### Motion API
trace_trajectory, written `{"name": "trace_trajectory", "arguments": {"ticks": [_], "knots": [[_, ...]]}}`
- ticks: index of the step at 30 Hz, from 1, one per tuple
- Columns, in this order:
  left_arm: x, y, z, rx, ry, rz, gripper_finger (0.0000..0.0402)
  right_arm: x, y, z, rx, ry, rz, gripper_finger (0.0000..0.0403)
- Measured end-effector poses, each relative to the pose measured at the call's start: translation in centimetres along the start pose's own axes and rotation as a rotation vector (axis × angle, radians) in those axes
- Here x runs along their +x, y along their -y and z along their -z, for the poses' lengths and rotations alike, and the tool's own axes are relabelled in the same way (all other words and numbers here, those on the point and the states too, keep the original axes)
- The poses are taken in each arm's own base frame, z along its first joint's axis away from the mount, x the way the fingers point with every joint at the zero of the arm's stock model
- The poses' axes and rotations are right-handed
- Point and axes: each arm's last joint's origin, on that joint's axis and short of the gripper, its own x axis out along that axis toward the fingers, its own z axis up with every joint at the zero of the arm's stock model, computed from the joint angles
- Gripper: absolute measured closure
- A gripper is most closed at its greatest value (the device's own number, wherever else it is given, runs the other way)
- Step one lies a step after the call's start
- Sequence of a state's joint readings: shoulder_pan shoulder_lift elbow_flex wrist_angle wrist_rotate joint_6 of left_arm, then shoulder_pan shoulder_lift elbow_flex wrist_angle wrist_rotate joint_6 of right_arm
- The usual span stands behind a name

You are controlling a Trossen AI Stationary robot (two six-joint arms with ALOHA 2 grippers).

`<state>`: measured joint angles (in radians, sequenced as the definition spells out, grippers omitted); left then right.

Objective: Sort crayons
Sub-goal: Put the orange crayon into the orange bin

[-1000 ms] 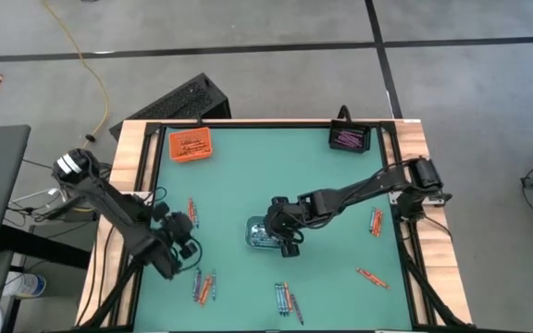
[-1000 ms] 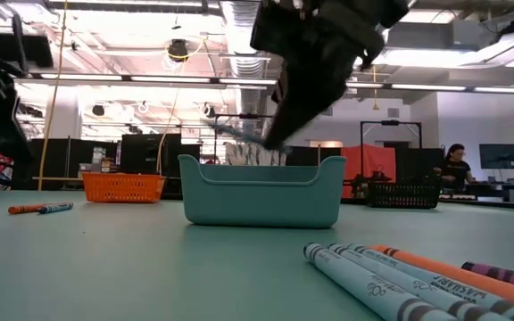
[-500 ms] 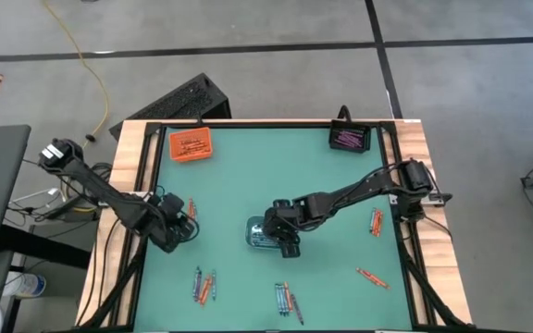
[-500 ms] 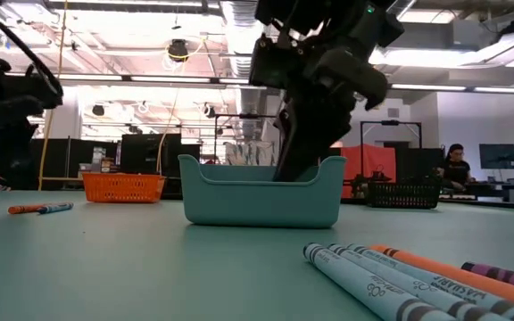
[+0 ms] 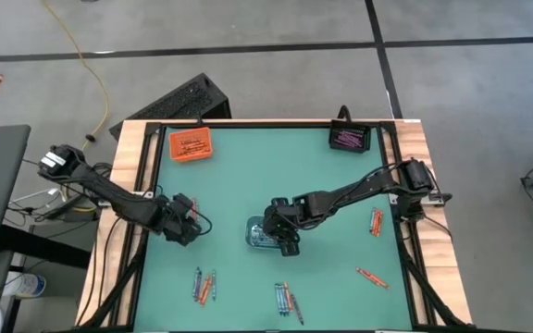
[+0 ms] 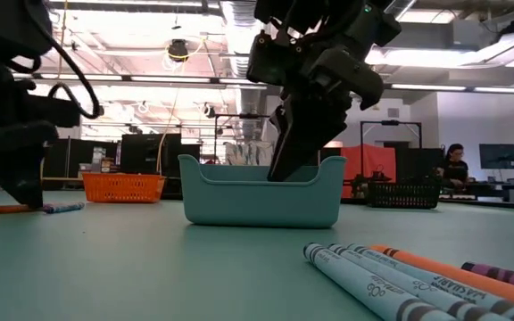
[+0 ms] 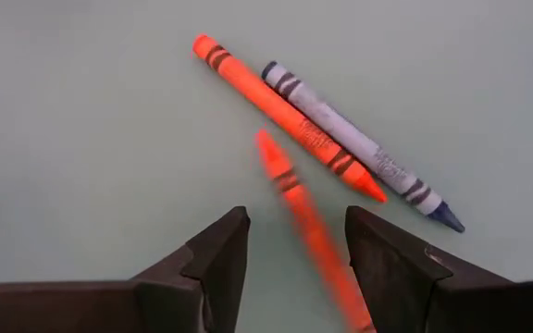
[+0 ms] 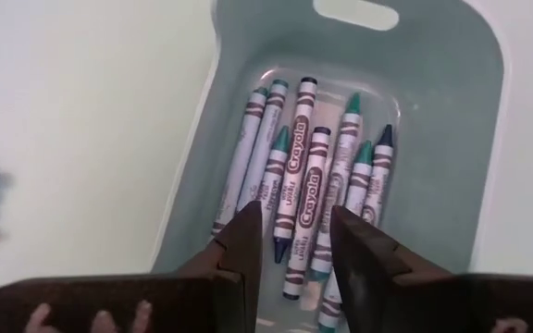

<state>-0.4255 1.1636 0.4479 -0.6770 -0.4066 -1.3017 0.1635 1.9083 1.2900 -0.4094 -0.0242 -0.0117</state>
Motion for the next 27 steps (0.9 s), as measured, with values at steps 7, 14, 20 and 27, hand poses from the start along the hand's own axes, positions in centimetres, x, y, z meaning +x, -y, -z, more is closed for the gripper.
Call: {"name": "trace_trajectory", "arguments": {"ticks": [7, 14, 20, 27], "knots": [[0.3, -0.2, -0.5, -0.004, -0.032, -0.010, 0.0230, 0.0, -0.1, 0.0, -0.027, 0.003, -0.002, 0.0280], [1.0, -0.3, -0.7, 0.021, -0.105, -0.048, 0.0242, 0.0, -0.3, 0.0, -0.050, 0.003, -0.004, 0.0280], [1.4, -0.1, -0.6, 0.060, -0.143, -0.056, 0.0315, 0.0, -0.3, 0.0, -0.052, 0.001, -0.005, 0.0280], [1.3, -0.1, -0.5, 0.101, -0.160, -0.036, 0.0391, 0.0, -0.7, 0.0, -0.063, -0.004, -0.010, 0.0280]]}}
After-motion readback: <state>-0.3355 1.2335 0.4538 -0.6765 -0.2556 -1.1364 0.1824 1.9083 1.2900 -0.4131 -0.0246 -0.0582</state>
